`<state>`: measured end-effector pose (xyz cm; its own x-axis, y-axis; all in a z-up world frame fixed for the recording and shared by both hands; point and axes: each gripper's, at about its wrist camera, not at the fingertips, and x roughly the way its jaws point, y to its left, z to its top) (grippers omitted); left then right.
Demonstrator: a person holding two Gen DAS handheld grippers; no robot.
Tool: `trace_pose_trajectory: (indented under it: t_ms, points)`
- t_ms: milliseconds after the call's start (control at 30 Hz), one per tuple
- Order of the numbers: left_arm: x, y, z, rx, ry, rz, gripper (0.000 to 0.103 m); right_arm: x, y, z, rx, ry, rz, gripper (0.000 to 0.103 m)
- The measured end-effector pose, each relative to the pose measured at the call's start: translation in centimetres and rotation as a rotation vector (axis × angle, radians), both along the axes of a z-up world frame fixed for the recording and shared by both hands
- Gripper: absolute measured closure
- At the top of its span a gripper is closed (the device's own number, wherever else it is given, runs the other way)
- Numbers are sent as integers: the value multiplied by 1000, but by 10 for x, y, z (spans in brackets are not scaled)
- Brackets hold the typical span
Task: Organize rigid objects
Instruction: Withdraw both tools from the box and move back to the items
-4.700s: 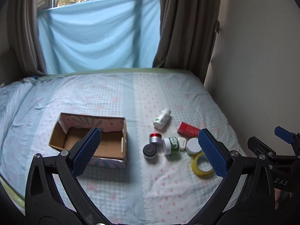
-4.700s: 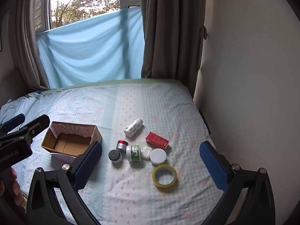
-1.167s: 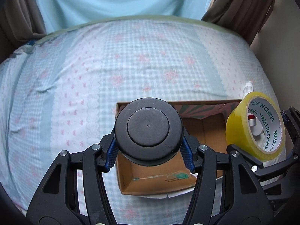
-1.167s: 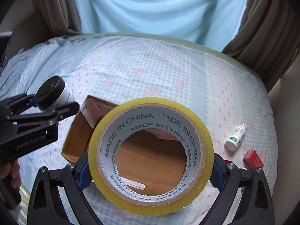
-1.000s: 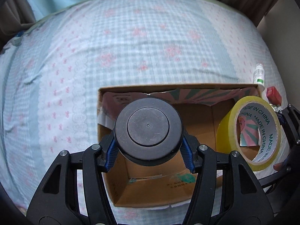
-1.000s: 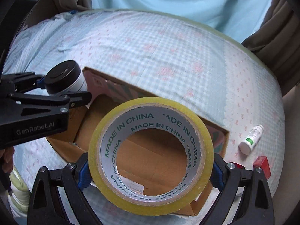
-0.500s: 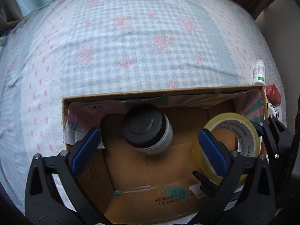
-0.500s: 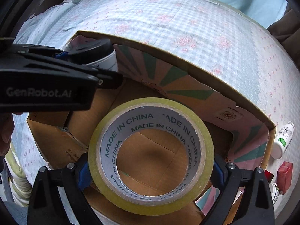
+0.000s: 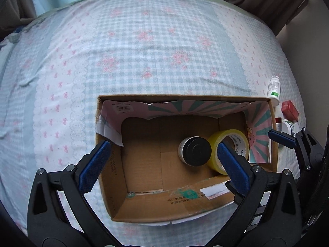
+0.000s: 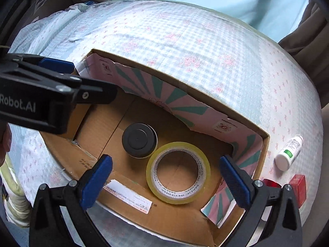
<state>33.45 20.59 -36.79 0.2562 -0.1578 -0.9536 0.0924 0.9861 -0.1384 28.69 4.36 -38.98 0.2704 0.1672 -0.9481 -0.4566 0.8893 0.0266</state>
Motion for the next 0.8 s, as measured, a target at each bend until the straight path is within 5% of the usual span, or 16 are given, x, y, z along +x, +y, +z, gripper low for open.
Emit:
trace_pose_trajectory:
  t_ms: [500, 800]
  points:
    - [-84, 31, 103, -41, -135, 96, 0, -65, 0, 84, 23, -51, -122, 0]
    - [-145, 7, 167, -107, -208, 112, 0, -120, -44, 134, 86, -44, -284, 0]
